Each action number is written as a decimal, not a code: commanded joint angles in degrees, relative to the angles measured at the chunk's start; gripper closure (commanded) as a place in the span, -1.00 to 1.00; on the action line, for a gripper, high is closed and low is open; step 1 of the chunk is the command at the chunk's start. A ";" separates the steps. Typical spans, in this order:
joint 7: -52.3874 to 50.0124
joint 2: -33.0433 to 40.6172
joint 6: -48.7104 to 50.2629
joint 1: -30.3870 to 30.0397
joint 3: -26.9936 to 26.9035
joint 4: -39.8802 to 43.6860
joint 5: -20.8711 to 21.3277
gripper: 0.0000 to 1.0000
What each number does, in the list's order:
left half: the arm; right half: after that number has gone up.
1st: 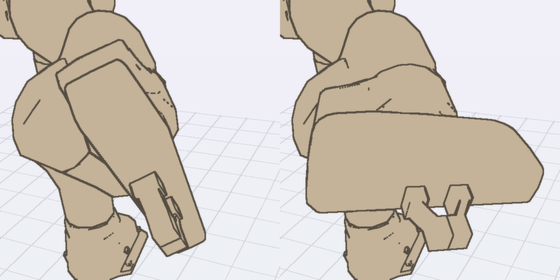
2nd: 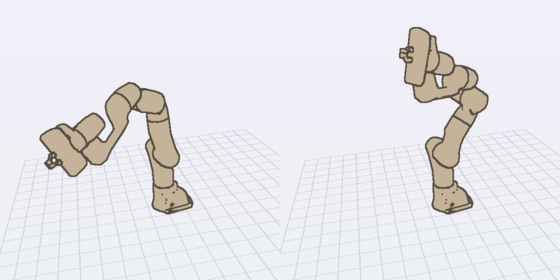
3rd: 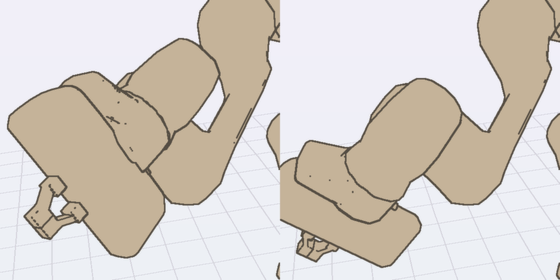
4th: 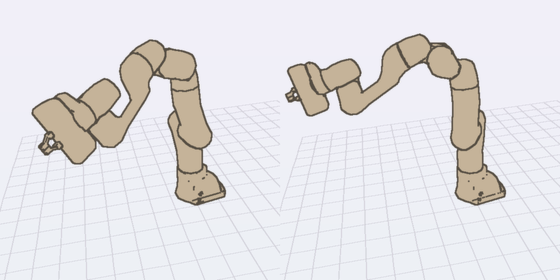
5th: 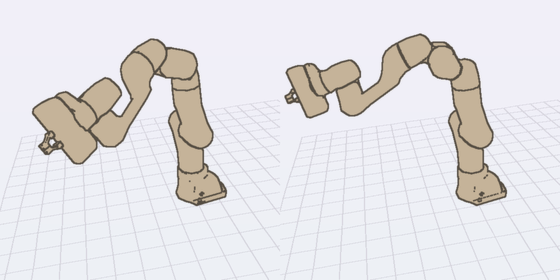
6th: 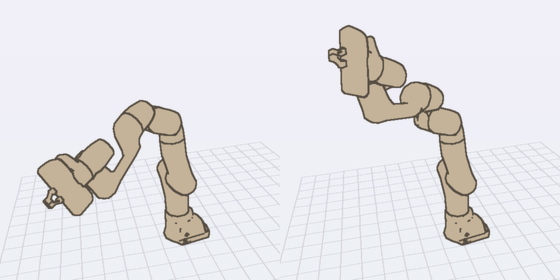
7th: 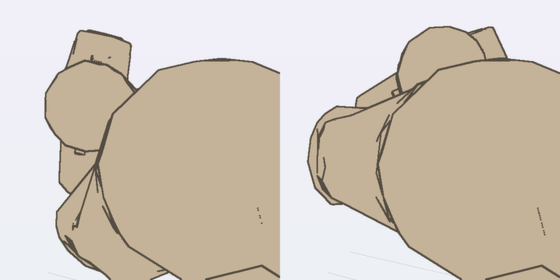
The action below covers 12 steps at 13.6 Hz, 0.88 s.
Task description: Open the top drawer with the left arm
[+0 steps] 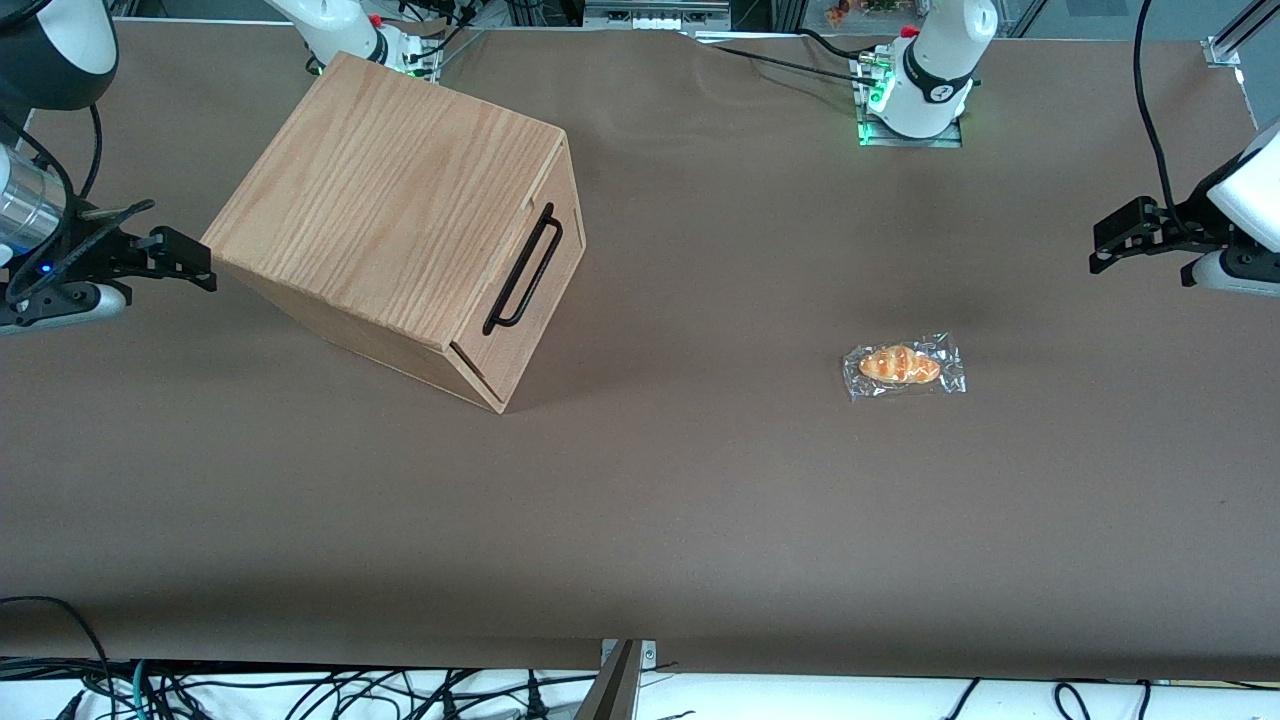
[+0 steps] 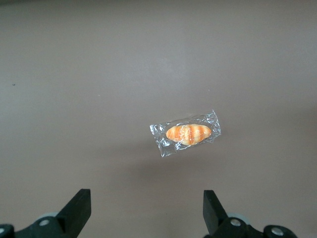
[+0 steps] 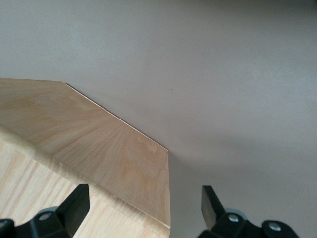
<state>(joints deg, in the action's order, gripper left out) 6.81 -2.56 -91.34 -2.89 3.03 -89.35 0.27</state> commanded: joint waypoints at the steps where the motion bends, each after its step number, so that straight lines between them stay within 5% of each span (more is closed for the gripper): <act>1: 1.01 0.63 -0.33 0.07 -0.04 -0.47 -0.36 -1.00; 12: 1.62 -0.08 0.37 0.07 0.48 -0.74 -0.62 -1.00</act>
<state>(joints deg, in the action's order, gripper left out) 6.92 -2.71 -91.23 -2.77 3.42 -89.71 0.27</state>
